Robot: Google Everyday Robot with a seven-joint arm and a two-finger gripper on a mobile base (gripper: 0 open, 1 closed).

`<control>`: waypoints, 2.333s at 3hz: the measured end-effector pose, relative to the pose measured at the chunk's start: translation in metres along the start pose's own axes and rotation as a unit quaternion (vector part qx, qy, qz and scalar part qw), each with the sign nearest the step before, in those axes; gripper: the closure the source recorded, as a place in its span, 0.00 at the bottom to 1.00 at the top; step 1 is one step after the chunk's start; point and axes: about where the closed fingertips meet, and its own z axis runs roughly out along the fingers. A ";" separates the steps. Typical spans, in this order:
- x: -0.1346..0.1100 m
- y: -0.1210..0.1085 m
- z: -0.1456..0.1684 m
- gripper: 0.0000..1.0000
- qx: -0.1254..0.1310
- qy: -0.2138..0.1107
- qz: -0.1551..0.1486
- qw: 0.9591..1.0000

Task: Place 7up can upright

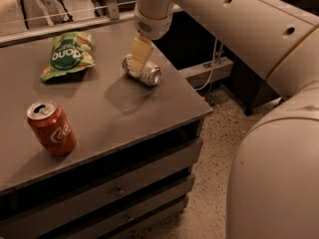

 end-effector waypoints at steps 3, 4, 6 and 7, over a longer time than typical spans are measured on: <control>-0.032 -0.022 0.043 0.00 -0.056 -0.005 0.109 0.993; -0.048 -0.021 0.060 0.00 -0.065 0.021 0.133 0.989; -0.068 -0.005 0.085 0.18 -0.066 0.073 0.122 0.988; -0.065 -0.001 0.086 0.42 -0.074 0.090 0.127 0.985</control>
Offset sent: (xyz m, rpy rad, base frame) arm 0.0640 0.0208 -0.0095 0.1632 0.1017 -0.1757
